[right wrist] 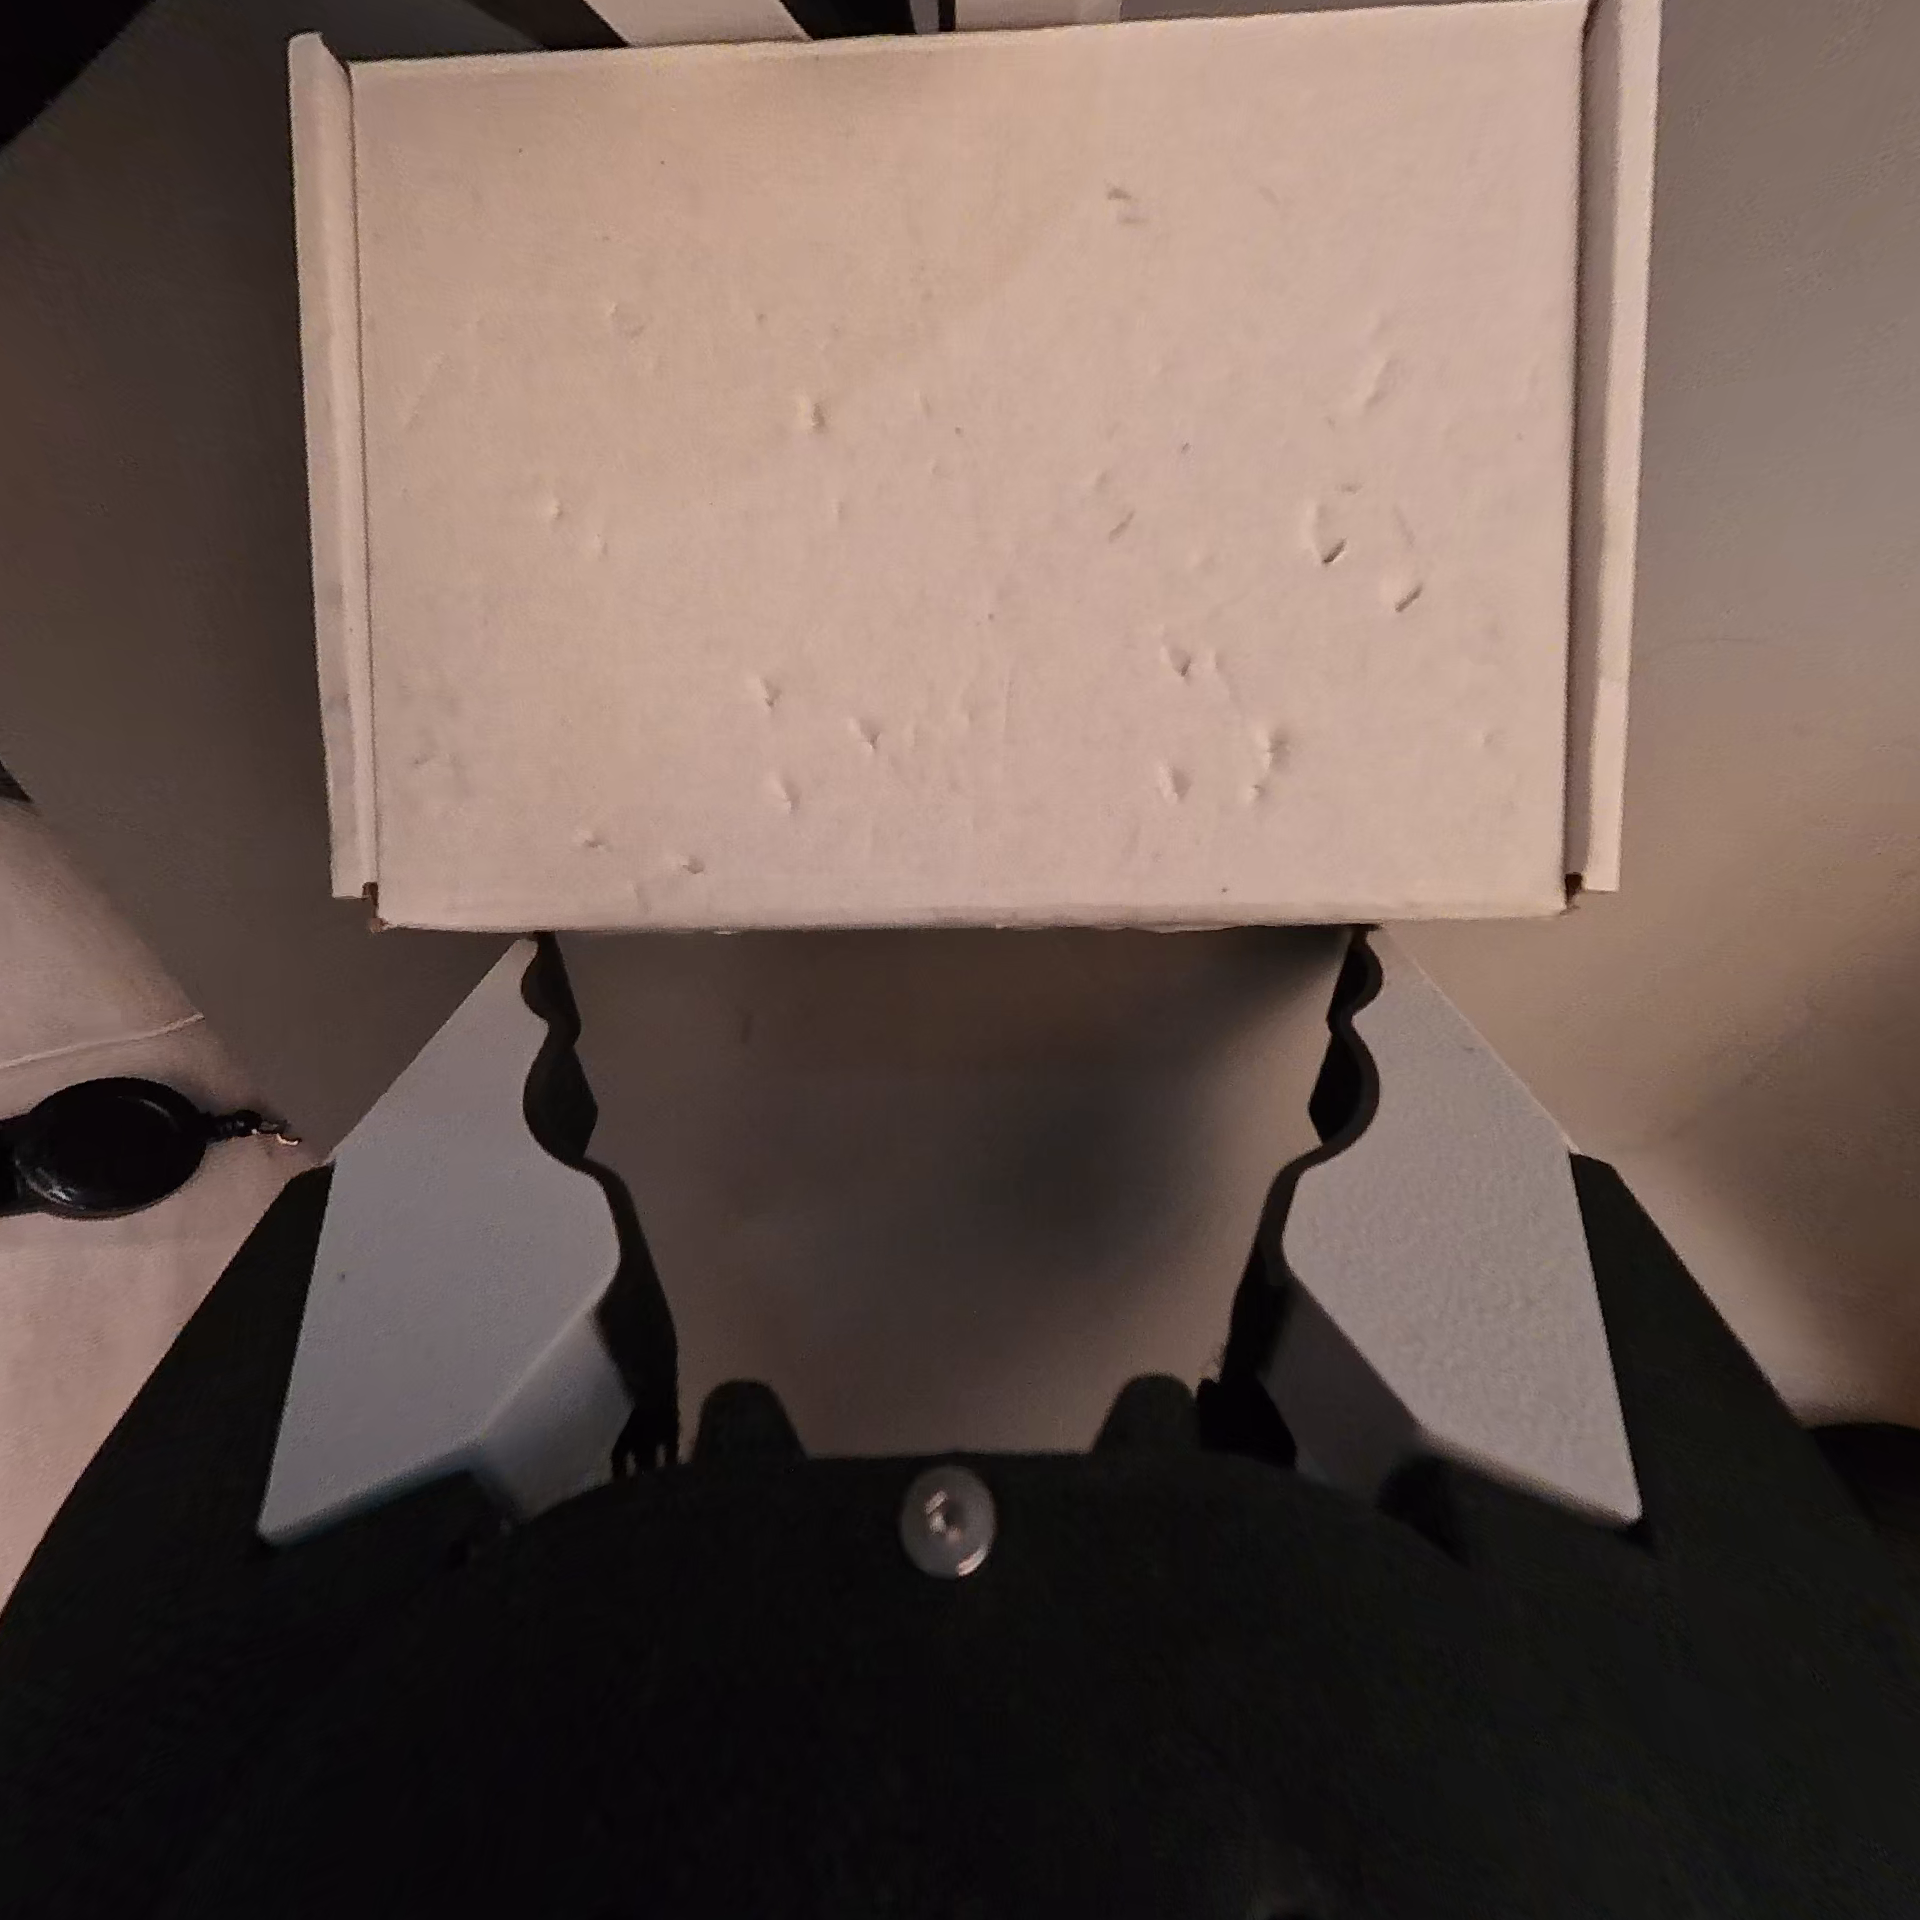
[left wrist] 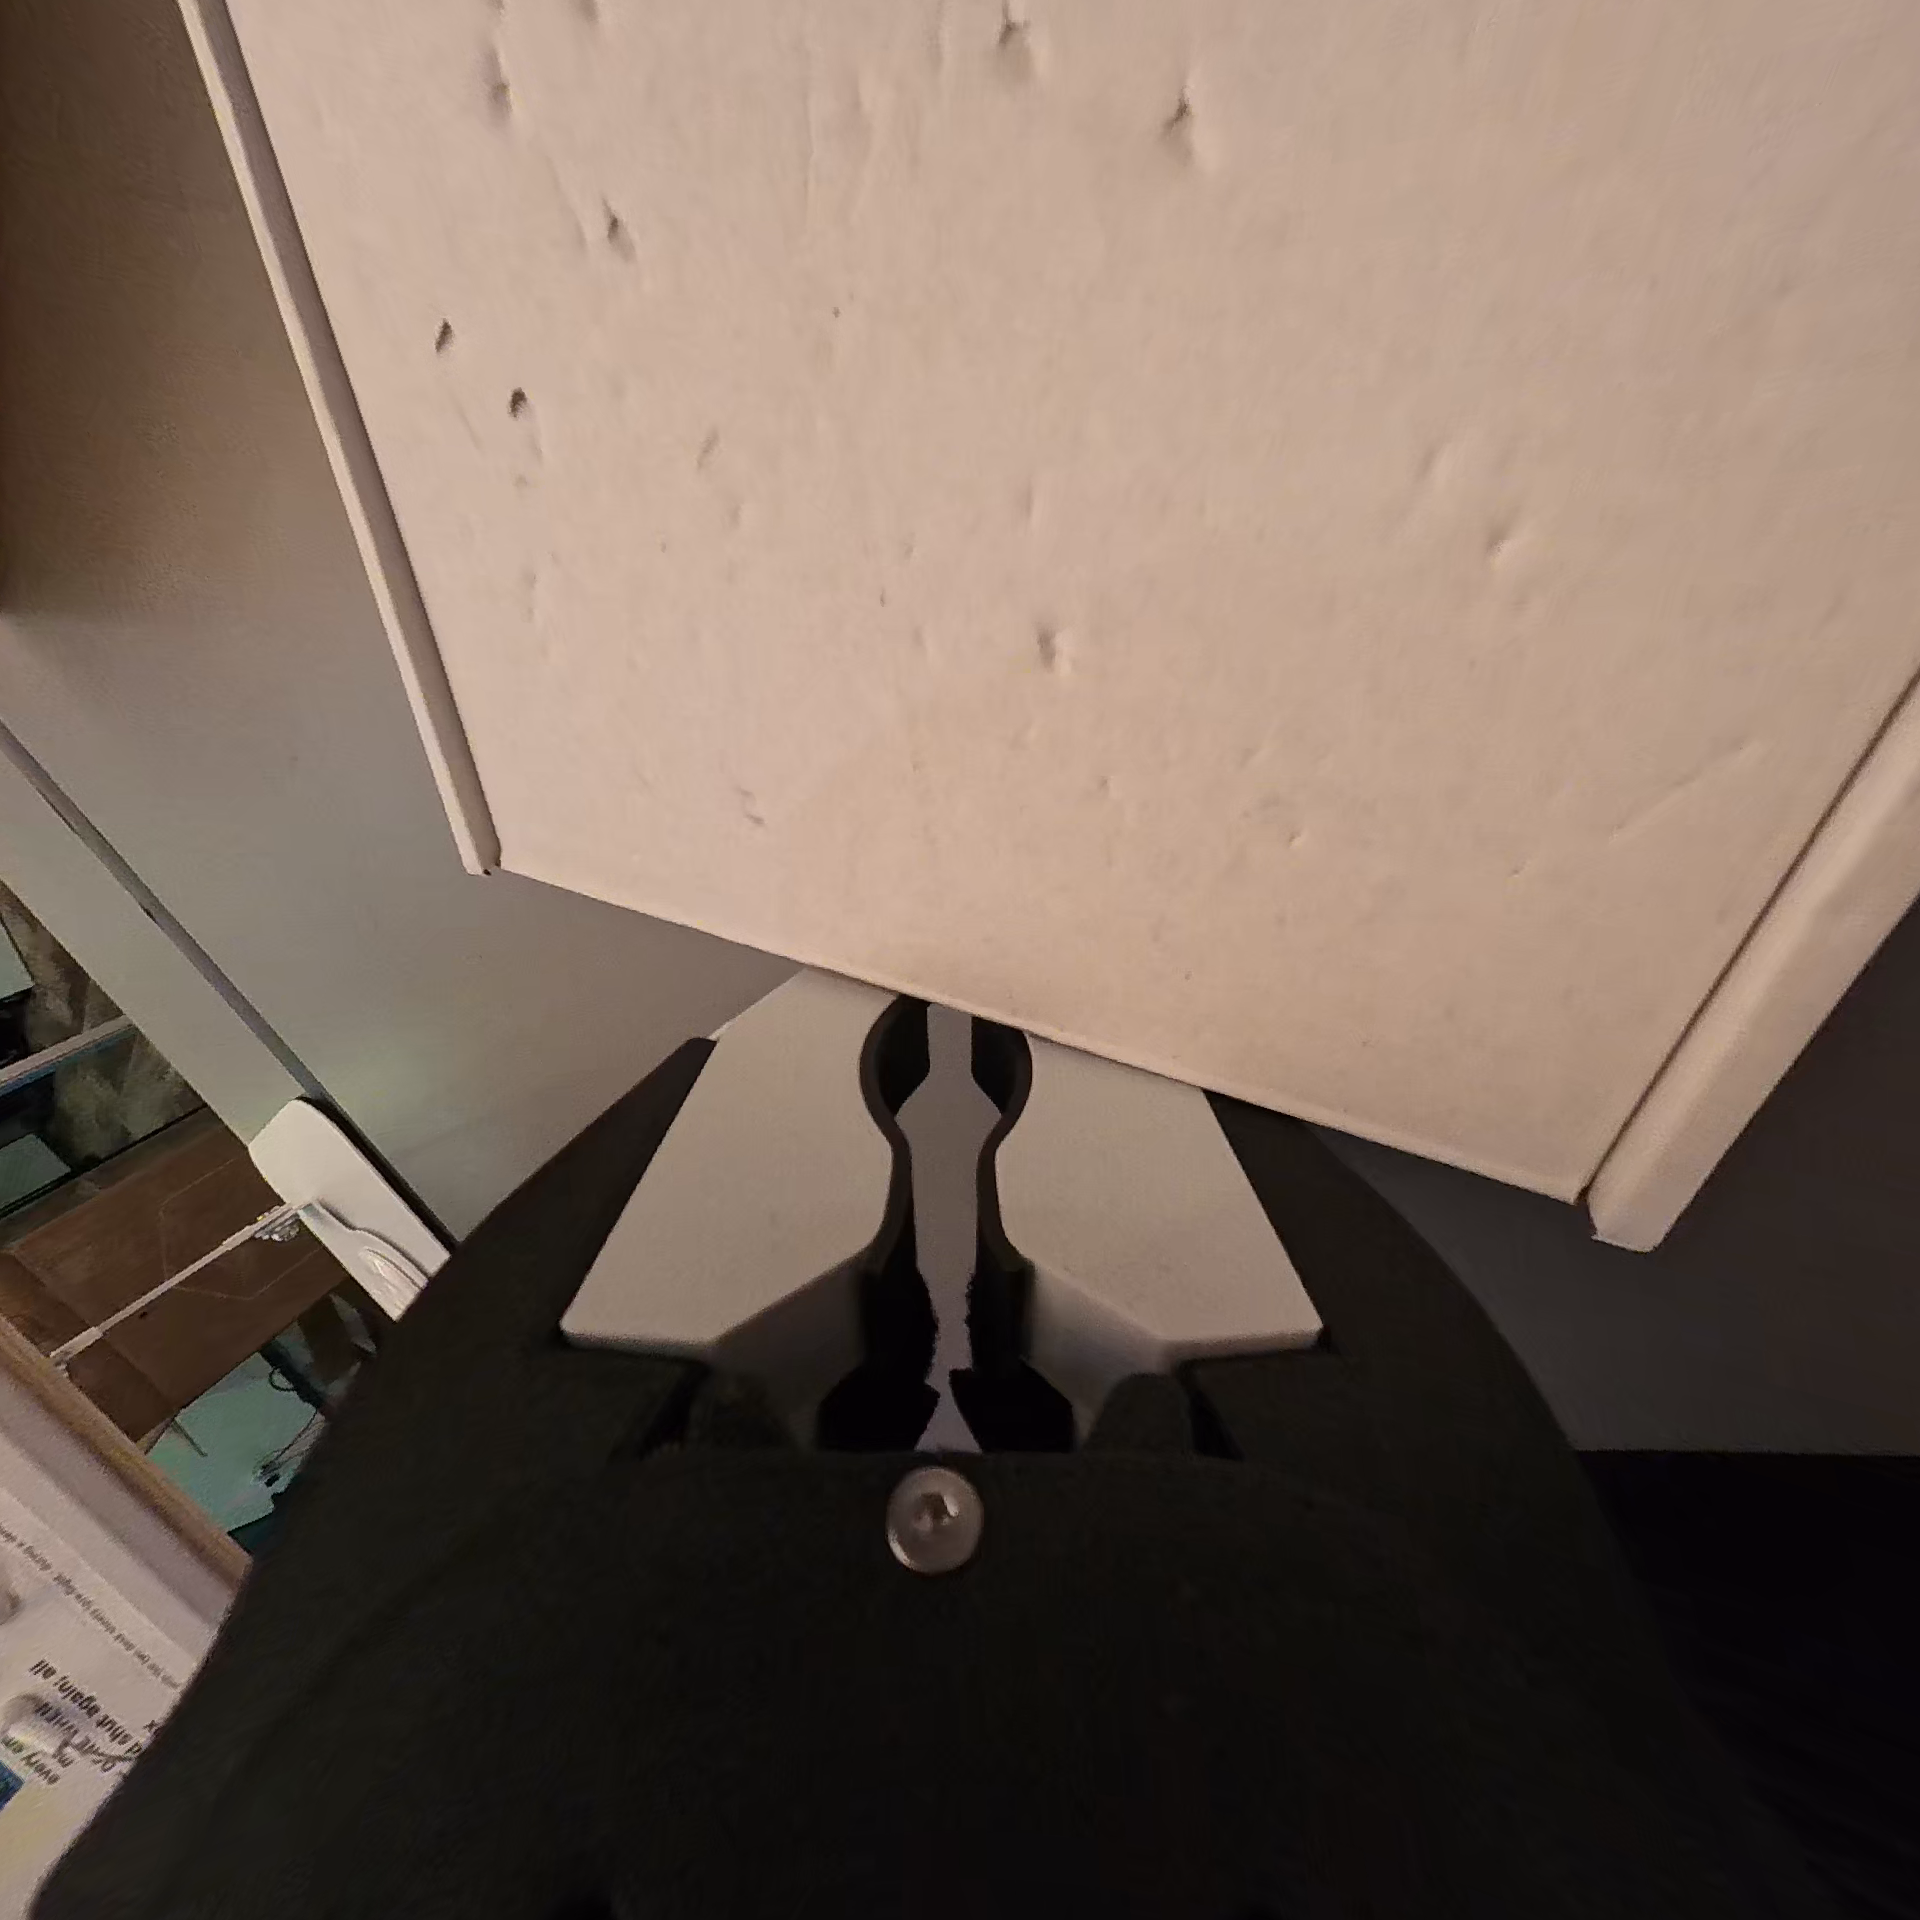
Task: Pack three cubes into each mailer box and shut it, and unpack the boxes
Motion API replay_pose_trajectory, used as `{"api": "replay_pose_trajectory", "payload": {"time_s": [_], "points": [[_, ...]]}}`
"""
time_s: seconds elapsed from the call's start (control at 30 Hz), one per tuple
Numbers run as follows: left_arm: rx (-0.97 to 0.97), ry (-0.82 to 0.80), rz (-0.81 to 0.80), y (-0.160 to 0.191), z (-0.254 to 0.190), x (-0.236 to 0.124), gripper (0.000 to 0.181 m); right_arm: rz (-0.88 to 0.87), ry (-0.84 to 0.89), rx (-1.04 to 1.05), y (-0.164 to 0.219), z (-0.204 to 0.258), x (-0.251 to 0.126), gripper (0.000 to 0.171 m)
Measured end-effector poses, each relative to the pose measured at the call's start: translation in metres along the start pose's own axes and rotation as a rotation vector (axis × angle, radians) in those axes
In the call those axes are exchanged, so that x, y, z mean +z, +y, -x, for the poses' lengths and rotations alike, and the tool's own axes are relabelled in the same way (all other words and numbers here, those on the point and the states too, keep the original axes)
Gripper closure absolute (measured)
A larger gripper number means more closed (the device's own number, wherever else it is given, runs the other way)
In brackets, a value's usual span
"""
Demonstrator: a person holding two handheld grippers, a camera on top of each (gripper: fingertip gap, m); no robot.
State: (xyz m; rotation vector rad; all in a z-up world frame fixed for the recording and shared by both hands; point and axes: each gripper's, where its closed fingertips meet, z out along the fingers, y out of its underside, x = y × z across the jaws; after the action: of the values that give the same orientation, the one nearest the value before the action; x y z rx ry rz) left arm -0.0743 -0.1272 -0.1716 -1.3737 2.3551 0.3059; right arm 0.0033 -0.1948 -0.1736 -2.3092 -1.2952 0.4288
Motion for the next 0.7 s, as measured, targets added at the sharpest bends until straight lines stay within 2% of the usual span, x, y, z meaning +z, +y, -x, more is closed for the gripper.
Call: {"api": "replay_pose_trajectory", "payload": {"time_s": [0.03, 0.7], "points": [[0.000, 0.000, 0.000, 0.0001, 0.0000, 0.0000, 0.181, -0.004, 0.000, 0.001, 0.0000, 0.0000, -0.0001, 0.031], [0.017, -0.007, 0.011, 0.0022, -0.0007, -0.0002, 0.181, -0.001, -0.001, -0.001, -0.0019, 0.0005, 0.0008, 0.030]]}}
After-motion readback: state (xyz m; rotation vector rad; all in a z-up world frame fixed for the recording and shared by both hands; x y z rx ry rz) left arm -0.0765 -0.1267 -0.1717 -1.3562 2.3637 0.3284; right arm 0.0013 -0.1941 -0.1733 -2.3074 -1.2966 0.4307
